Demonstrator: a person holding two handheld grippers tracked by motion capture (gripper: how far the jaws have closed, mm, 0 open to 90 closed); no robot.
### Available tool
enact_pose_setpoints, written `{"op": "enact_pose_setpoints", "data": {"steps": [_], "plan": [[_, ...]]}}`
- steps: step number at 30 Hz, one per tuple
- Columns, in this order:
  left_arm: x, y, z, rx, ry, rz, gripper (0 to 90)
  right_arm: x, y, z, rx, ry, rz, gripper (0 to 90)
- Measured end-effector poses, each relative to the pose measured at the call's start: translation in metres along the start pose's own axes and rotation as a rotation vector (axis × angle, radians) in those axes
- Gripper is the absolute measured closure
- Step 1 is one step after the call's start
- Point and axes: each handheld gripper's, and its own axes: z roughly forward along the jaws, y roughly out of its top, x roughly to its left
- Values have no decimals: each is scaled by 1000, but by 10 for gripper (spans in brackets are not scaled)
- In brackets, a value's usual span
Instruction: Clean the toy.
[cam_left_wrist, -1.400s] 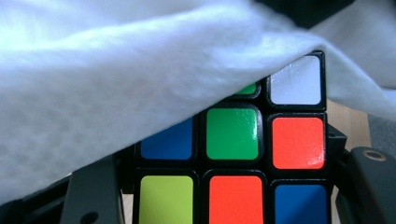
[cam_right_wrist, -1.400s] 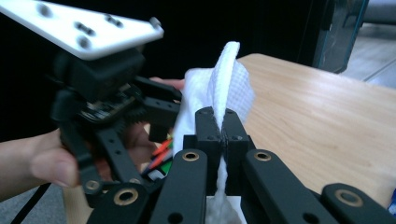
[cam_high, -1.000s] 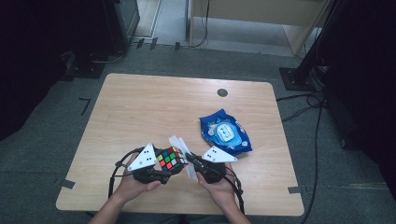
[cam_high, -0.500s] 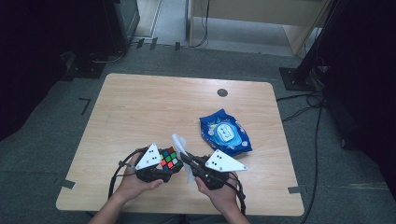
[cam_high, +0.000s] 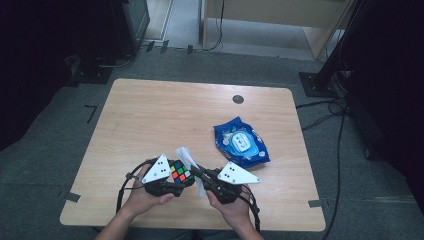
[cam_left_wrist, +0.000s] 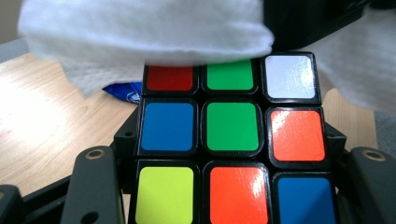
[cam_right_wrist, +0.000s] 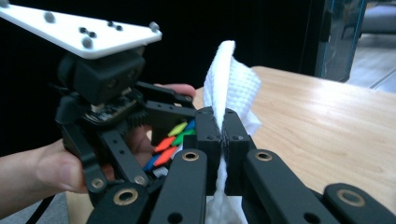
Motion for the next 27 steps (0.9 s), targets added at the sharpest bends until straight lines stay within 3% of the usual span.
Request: {"op": "enact_pose_setpoints", "data": {"steps": [5, 10, 15, 17, 22, 27], "plan": [[1, 3, -5, -23, -11, 5, 338, -9, -5, 2, 38, -26, 23, 893], [2, 5, -9, -44, -10, 5, 338, -33, -23, 11, 179, -140, 36, 892], [6, 3, -8, -27, 1, -19, 339, -52, -35, 12, 228, -203, 80, 887], [8, 3, -7, -17, 4, -33, 339, -55, -34, 10, 221, -208, 76, 844], [13, 2, -7, 9, 8, -64, 338, -56, -29, 6, 176, -196, 28, 597], [21, 2, -10, 3, 14, -124, 338, -46, -27, 6, 133, -107, -102, 499]]}}
